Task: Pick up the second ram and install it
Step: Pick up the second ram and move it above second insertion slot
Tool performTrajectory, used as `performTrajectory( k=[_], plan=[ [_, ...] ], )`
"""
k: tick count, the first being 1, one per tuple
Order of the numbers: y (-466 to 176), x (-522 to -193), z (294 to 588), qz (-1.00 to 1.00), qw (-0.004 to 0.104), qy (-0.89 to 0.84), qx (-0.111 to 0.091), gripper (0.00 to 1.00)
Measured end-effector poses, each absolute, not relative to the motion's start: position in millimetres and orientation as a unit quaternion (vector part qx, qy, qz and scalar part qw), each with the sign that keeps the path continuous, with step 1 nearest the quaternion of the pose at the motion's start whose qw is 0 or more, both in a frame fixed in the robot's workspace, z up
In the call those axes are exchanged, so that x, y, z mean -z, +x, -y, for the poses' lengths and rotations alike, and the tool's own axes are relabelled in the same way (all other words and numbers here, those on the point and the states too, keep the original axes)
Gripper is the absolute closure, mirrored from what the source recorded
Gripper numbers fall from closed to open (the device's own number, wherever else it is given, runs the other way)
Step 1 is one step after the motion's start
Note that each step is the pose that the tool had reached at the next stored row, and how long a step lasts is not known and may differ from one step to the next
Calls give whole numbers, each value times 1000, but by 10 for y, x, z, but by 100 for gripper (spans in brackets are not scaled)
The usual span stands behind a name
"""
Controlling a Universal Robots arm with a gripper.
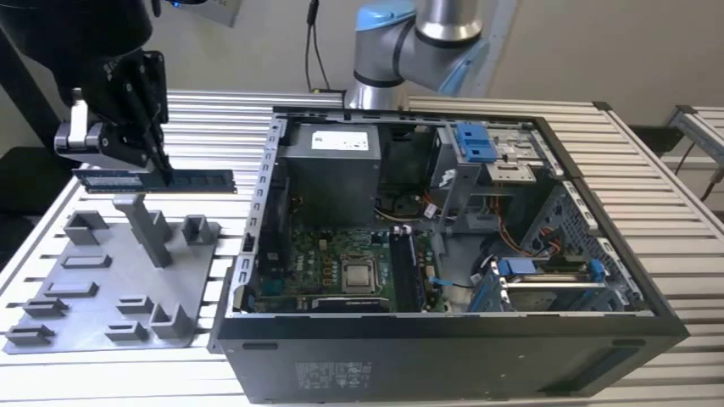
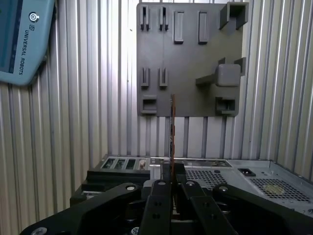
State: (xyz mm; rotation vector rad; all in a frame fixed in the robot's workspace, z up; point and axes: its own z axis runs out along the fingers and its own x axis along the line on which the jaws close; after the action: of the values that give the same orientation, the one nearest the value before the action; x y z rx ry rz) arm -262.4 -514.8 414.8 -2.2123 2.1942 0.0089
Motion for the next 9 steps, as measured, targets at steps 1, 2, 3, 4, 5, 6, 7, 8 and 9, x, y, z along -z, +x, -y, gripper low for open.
performTrajectory(
  k=[1,2,3,4,5,6,7,8,9],
  plan=[
    [-2595,-4148,5147,-704,13,-710,-3,86],
    [-2565,-4148,5148,-704,13,-710,-3,86],
    [-2534,-4148,5148,-704,13,-710,-3,86],
    [-2506,-4148,5147,-704,13,-710,-3,86],
    [-2477,-4148,5148,-704,13,-710,-3,86],
    [-2447,-4148,5148,-704,13,-710,-3,86],
    [-2417,-4148,5148,-704,13,-710,-3,86],
    [-2388,-4148,5147,-704,13,-710,-3,86],
    [-2359,-4148,5147,-704,13,-710,-3,86]
  ],
)
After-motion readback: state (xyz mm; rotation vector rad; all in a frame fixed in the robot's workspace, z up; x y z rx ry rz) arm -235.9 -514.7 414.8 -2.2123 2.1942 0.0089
